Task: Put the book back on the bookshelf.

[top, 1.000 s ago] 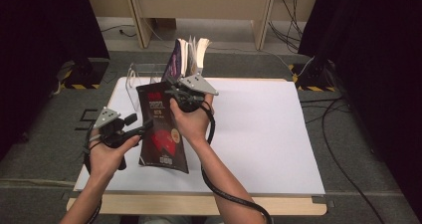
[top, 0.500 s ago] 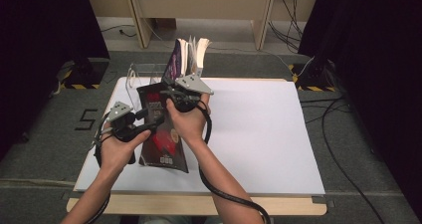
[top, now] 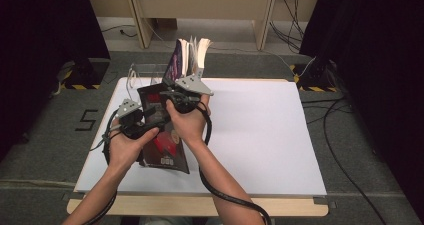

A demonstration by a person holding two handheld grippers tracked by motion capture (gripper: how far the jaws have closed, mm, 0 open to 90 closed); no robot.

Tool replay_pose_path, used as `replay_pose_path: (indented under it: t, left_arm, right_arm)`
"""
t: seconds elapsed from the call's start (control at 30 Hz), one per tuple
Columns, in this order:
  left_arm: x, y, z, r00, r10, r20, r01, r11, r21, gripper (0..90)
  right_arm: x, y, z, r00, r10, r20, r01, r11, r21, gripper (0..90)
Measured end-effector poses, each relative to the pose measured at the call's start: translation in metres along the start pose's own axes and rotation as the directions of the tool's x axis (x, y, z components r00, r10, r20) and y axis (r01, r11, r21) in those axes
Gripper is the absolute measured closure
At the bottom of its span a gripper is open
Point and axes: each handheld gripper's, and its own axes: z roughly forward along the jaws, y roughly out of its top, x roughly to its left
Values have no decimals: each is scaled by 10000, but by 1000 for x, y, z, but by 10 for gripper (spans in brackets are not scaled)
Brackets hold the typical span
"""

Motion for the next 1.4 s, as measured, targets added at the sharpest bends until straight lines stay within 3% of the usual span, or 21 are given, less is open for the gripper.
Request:
replay_pose_path:
  t: [0.73, 0.93, 1.4]
  left_arm:
    - [-10, 5, 10, 9989, 173, -430, -180, 9997, -158, 268]
    - [-11, 4, 15, 9982, 285, -534, -282, 9996, 54, 277]
    - [-17, 4, 16, 9969, 462, -631, -442, 9985, 330, 429]
  right_arm:
    - [1, -1, 0, 10000, -57, -63, 57, 10000, 4, 884]
    - [2, -1, 1, 9999, -45, -127, 46, 10000, 43, 884]
    - [4, -1, 1, 9997, -162, -187, 164, 9998, 102, 884]
